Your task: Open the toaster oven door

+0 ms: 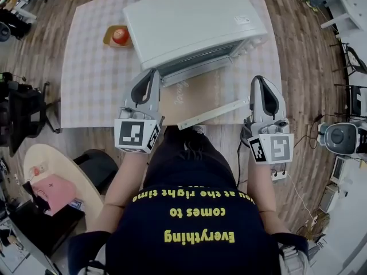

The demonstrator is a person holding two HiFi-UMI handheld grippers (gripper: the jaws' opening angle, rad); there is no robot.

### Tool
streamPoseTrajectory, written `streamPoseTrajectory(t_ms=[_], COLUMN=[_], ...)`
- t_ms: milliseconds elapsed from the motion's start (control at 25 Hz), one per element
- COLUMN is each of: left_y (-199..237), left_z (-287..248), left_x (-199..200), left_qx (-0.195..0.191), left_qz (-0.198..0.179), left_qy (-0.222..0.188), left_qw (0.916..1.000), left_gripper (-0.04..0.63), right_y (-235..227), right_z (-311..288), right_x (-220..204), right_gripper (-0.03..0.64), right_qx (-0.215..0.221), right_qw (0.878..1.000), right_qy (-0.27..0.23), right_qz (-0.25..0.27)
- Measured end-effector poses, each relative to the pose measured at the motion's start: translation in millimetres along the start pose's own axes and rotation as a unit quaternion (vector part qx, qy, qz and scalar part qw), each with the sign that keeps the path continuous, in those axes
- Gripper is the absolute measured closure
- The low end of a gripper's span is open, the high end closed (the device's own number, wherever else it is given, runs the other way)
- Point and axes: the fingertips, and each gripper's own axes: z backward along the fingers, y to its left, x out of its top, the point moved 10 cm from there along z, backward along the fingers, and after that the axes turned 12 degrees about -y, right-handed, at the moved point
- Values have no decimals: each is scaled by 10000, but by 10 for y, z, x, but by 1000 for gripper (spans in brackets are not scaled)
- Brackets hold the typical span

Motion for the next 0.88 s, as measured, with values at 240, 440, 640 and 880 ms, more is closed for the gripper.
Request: streamPoseTrajectory(t_ms=[240,440,640,880], left_y=[3,13,16,-3], left_z=[44,66,99,121], left_x=[45,63,48,57], left_qx=[31,59,77,72], left_qz=[7,-11,-12,-7], left_qy=[-75,-95,-88,-99], left_qw=[10000,9999,9999,9999], left_gripper=[594,594,594,594], right_y=[79,110,139,166], right_z=[-93,-113,-130,-117], right_x=[56,63,52,37], right_gripper=[606,606,606,606], right_qx=[83,115,137,130], right_qw=[9999,9999,9999,9999], right_qy=[-78,-54,-46,-15], right_qz=[-49,-13,0,-3])
